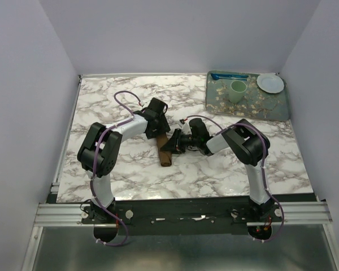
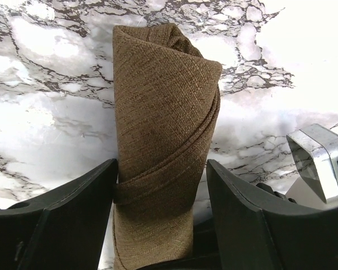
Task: Fold the napkin, place the utensils inside, and roll it up
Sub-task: Roll the napkin with the utensil
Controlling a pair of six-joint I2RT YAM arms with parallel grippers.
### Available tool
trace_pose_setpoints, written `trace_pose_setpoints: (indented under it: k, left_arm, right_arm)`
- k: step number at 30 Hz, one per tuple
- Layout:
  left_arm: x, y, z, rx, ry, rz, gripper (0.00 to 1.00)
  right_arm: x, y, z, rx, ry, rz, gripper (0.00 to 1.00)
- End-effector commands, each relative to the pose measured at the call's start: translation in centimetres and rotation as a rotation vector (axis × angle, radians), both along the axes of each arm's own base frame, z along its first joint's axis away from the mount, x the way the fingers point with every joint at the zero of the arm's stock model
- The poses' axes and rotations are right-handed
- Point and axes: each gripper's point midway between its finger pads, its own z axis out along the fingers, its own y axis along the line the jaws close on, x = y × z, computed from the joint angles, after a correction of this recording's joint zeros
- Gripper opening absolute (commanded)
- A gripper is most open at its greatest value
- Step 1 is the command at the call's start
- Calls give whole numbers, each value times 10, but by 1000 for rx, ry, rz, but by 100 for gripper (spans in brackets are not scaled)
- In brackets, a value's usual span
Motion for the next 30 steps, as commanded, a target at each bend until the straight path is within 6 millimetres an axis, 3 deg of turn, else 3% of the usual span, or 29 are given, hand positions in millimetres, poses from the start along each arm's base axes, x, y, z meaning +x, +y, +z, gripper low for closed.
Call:
trace_pose_setpoints:
  k: [1, 17, 24, 28, 29, 30]
  left_arm:
    - [0, 5, 5, 39, -18, -25, 73]
    - [-16, -3, -26, 44, 38, -35, 57]
    - [-13, 9, -32, 137, 27, -78, 41]
    - [-11, 13, -31, 183, 18, -121, 37]
    - [-8, 14, -28, 201, 9, -137, 36]
    - [-6, 16, -27, 221, 1, -142, 36]
  right_arm:
    - [-14, -9, -23, -28, 87, 13, 31]
    - [-10, -7, -19, -21, 75, 12, 37]
    - [-8, -16, -12, -111, -6, 14, 70]
    - [-4, -31, -6, -165, -60, 11, 80]
    - [-5, -41, -12, -220, -75, 15, 80]
    - [-2, -46, -3, -232, -107, 12, 83]
